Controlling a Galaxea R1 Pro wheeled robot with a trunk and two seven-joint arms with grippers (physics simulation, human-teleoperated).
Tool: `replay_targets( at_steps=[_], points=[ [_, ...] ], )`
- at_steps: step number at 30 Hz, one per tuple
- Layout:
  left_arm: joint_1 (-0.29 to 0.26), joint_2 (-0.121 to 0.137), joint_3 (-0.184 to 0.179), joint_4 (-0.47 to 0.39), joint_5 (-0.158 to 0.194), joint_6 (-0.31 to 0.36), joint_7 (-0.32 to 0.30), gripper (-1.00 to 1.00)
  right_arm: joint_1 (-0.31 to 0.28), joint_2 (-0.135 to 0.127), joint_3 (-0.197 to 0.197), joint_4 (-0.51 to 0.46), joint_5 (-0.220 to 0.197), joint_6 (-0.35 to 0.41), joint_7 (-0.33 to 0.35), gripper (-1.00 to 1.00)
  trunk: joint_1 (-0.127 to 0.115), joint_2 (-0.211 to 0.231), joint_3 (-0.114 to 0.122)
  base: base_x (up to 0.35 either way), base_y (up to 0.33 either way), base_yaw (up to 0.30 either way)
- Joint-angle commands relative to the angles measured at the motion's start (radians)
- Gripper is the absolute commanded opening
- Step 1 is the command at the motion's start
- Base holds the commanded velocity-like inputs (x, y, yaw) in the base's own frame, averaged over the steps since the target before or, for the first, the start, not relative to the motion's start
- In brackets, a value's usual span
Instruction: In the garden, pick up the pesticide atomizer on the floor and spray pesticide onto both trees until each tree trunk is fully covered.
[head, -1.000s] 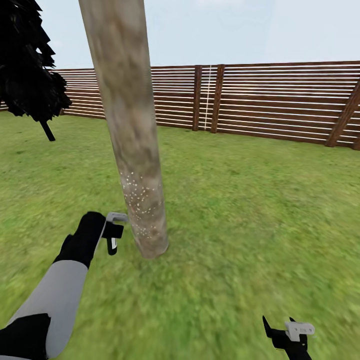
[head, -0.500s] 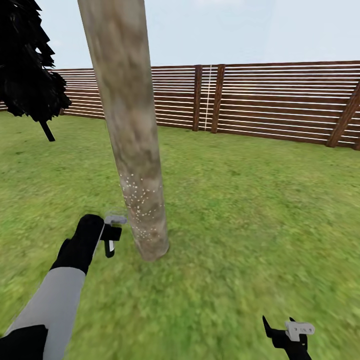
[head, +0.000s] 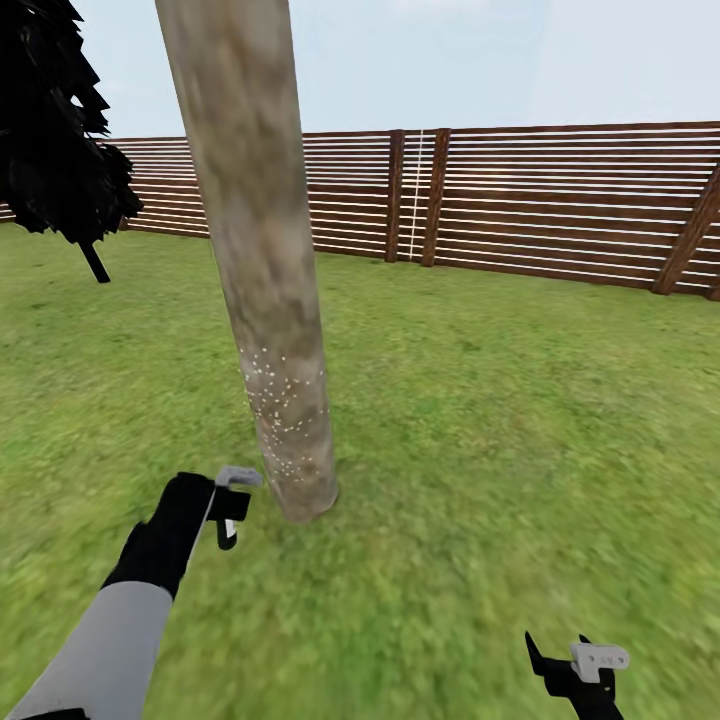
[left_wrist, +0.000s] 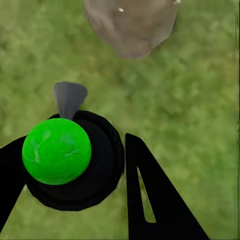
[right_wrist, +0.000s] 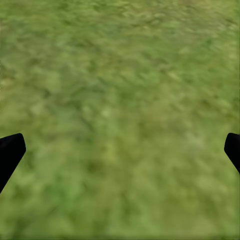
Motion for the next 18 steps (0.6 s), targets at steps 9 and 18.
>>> replay_targets(
  at_steps=[9, 18],
  points=[
    [0.0, 0.003, 0.062, 0.282, 0.078, -0.139, 0.174, -1.0, -0.001, -0.001, -0.008, 0.0, 0.002, -0.003, 0.008, 1.0, 0.0, 0.0, -0.001, 0.0, 0.0, 0.0],
    [0.007, 0.001, 0.074, 0.331, 0.203, -0.285, 0.186, -1.0, -0.001, 0.002, -0.008, 0.0, 0.001, -0.004, 0.007, 1.0, 0.0, 0.0, -0.001, 0.107, -0.127, 0.0]
  ],
)
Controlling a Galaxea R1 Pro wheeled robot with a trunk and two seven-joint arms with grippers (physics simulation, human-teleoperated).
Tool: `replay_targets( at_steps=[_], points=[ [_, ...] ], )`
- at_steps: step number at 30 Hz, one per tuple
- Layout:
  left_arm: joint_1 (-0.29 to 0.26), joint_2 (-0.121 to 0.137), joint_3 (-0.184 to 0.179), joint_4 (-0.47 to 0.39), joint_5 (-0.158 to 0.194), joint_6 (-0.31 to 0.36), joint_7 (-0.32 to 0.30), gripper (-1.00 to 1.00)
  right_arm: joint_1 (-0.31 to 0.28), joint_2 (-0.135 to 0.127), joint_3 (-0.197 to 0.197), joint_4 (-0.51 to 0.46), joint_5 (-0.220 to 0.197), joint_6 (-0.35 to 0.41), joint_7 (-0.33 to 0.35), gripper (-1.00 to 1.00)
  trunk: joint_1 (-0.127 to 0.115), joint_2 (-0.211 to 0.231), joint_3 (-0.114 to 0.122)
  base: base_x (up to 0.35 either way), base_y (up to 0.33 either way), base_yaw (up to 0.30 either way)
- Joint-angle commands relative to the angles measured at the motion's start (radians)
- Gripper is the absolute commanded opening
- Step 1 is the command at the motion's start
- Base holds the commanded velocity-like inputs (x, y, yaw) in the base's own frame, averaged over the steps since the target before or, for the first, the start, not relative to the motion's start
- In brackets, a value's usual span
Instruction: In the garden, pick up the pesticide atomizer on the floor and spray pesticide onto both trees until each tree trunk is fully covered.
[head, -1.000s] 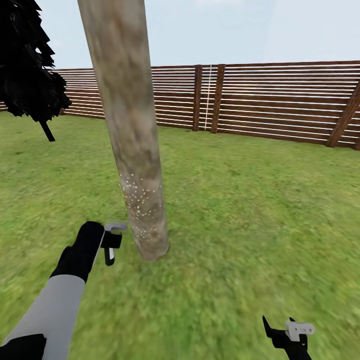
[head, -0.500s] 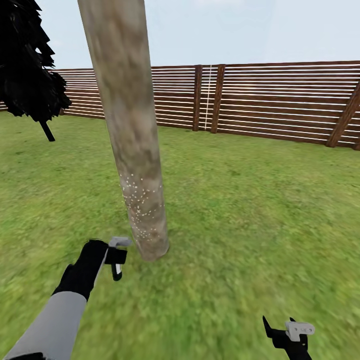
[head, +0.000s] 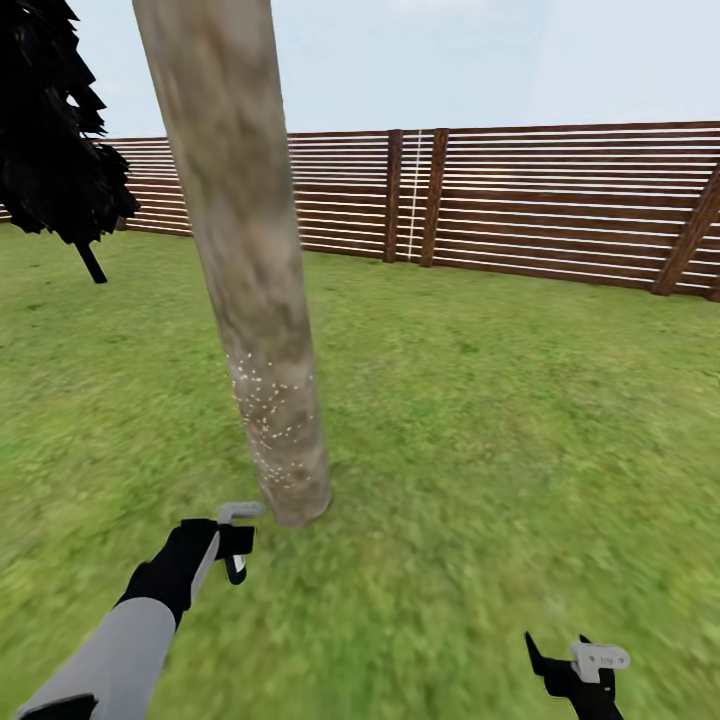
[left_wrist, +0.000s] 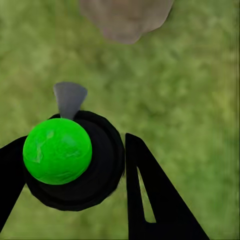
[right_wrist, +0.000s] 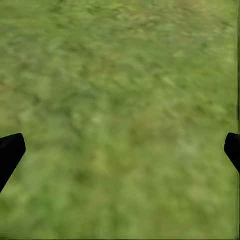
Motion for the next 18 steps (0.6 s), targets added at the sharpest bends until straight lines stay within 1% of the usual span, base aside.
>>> replay_targets(
  at_steps=[1, 3, 6, 10, 15, 18],
  points=[
    [0.0, -0.004, 0.004, -0.002, -0.011, 0.003, -0.011, -1.0, -0.001, 0.0, -0.009, 0.001, 0.003, -0.003, 0.008, 1.0, 0.0, 0.0, -0.001, 0.021, -0.271, 0.0],
    [0.0, -0.014, 0.0, -0.002, -0.012, 0.002, -0.008, -1.0, -0.001, 0.0, -0.009, 0.001, 0.003, -0.003, 0.008, 1.0, 0.0, 0.0, -0.001, -0.019, -0.276, 0.035],
    [0.0, -0.026, -0.001, -0.002, -0.014, 0.004, -0.003, -1.0, -0.001, 0.0, -0.009, 0.001, 0.002, -0.003, 0.007, 1.0, 0.0, 0.0, -0.001, -0.105, -0.277, 0.194],
    [0.0, -0.028, -0.001, -0.003, -0.015, 0.003, -0.001, -1.0, -0.001, 0.001, -0.009, 0.001, 0.001, -0.003, 0.007, 1.0, 0.0, 0.0, -0.001, -0.098, -0.277, 0.271],
    [0.0, -0.028, -0.001, -0.003, -0.015, 0.003, 0.002, -1.0, -0.001, 0.001, -0.009, 0.008, 0.001, -0.003, 0.007, 1.0, 0.0, 0.0, -0.001, -0.009, -0.278, 0.275],
    [0.0, -0.028, -0.001, -0.003, -0.015, 0.003, 0.002, -1.0, -0.001, 0.0, -0.009, 0.012, 0.001, -0.003, 0.007, 1.0, 0.0, 0.0, -0.001, 0.0, -0.278, 0.058]
  ],
)
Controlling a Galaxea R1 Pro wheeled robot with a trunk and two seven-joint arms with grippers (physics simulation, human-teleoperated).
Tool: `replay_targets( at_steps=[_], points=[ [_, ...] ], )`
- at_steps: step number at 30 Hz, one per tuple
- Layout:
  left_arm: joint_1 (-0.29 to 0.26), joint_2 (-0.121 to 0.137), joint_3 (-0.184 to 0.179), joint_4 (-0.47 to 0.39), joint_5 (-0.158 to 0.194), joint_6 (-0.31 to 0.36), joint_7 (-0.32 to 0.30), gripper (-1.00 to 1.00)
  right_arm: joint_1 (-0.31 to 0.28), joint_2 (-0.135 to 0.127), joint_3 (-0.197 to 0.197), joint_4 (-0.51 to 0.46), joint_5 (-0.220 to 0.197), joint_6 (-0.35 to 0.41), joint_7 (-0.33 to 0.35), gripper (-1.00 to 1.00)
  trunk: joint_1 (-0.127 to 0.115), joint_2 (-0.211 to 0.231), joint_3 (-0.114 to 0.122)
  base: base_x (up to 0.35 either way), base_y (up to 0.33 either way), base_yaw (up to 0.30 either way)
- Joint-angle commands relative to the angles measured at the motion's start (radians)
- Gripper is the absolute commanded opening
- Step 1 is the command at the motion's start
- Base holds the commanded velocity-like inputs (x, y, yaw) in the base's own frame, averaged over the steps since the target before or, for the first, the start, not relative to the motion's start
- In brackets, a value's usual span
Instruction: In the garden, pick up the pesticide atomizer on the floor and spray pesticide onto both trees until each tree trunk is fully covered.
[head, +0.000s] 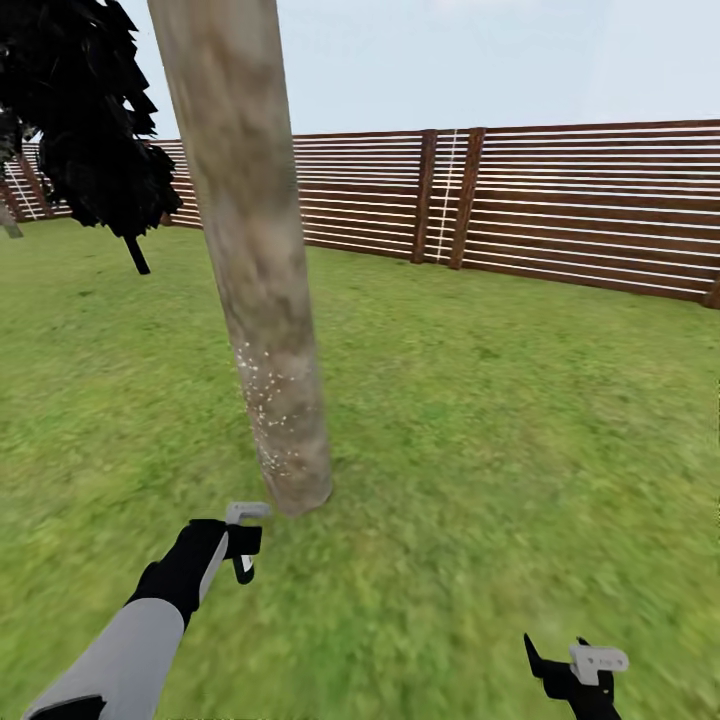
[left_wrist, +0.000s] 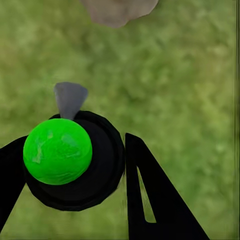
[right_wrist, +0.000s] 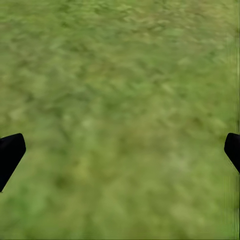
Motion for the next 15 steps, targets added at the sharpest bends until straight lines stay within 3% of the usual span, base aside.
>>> replay_targets(
  at_steps=[1, 15],
  points=[
    [-0.001, -0.002, 0.008, -0.002, -0.011, 0.005, -0.009, -1.0, -0.001, 0.0, -0.009, 0.001, 0.002, -0.003, 0.008, 1.0, 0.0, 0.0, -0.001, 0.0, -0.278, 0.012],
    [-0.001, -0.002, 0.008, -0.002, -0.011, 0.005, -0.009, -1.0, -0.001, 0.0, -0.009, 0.003, 0.002, -0.003, 0.008, 1.0, 0.0, 0.0, -0.001, 0.0, -0.278, 0.001]
  ],
)
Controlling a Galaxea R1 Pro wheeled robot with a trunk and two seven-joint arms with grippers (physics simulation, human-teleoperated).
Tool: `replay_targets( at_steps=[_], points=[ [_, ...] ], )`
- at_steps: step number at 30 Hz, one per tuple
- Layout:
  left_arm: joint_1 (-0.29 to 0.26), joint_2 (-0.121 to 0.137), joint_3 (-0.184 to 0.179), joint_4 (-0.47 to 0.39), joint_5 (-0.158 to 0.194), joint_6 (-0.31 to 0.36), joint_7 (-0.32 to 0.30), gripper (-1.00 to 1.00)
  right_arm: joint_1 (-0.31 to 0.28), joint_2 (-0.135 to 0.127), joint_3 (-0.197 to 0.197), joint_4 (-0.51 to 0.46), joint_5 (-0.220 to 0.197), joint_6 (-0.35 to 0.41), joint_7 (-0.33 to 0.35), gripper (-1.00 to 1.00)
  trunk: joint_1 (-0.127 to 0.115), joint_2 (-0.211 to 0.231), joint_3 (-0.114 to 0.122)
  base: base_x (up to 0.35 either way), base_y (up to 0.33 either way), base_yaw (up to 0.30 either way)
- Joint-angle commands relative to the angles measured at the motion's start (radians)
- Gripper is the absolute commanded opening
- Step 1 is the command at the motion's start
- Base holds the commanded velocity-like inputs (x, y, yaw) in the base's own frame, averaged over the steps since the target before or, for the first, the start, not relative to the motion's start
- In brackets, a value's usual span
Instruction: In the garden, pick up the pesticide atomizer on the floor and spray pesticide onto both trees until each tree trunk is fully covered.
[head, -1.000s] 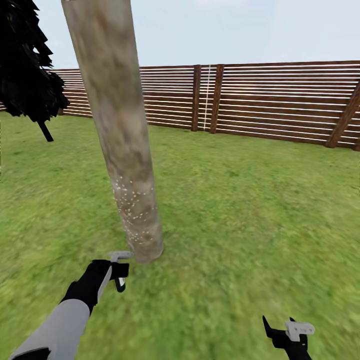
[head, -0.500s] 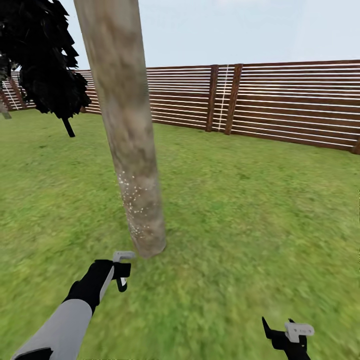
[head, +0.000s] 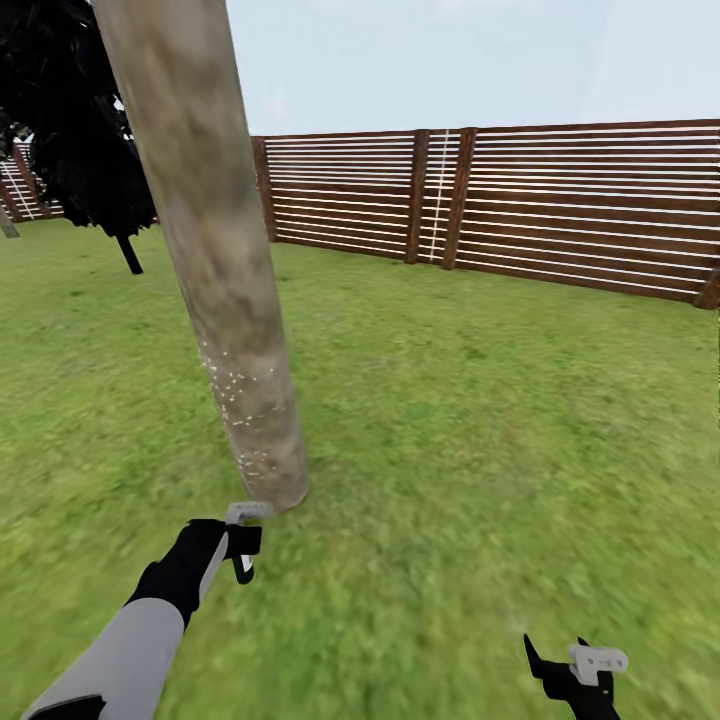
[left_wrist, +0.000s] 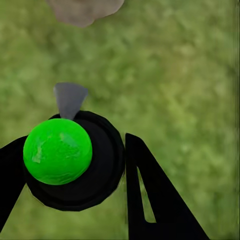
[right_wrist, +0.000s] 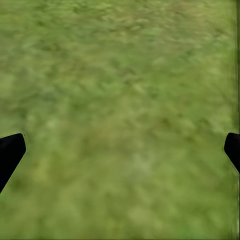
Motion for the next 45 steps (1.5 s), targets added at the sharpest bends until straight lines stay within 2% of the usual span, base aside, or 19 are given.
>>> replay_targets(
  at_steps=[1, 6, 28, 45],
  points=[
    [-0.001, -0.001, 0.008, -0.002, -0.01, 0.005, -0.009, -1.0, -0.001, 0.0, -0.009, 0.001, 0.002, -0.003, 0.008, 1.0, 0.0, 0.0, -0.001, 0.0, -0.278, 0.0],
    [-0.001, -0.001, 0.008, -0.002, -0.011, 0.005, -0.009, -1.0, -0.001, 0.0, -0.009, 0.001, 0.002, -0.003, 0.008, 1.0, 0.0, 0.0, -0.001, 0.0, -0.278, 0.095],
    [-0.001, -0.002, 0.008, -0.001, -0.011, 0.005, -0.009, -1.0, 0.0, 0.001, -0.009, 0.001, 0.002, -0.003, 0.008, 1.0, 0.0, 0.0, 0.003, 0.046, -0.278, 0.271],
    [-0.001, -0.002, 0.008, -0.002, -0.01, 0.005, -0.009, -1.0, -0.001, 0.002, -0.009, 0.001, 0.002, -0.003, 0.008, 1.0, 0.0, 0.0, 0.003, 0.022, -0.278, 0.04]
  ],
)
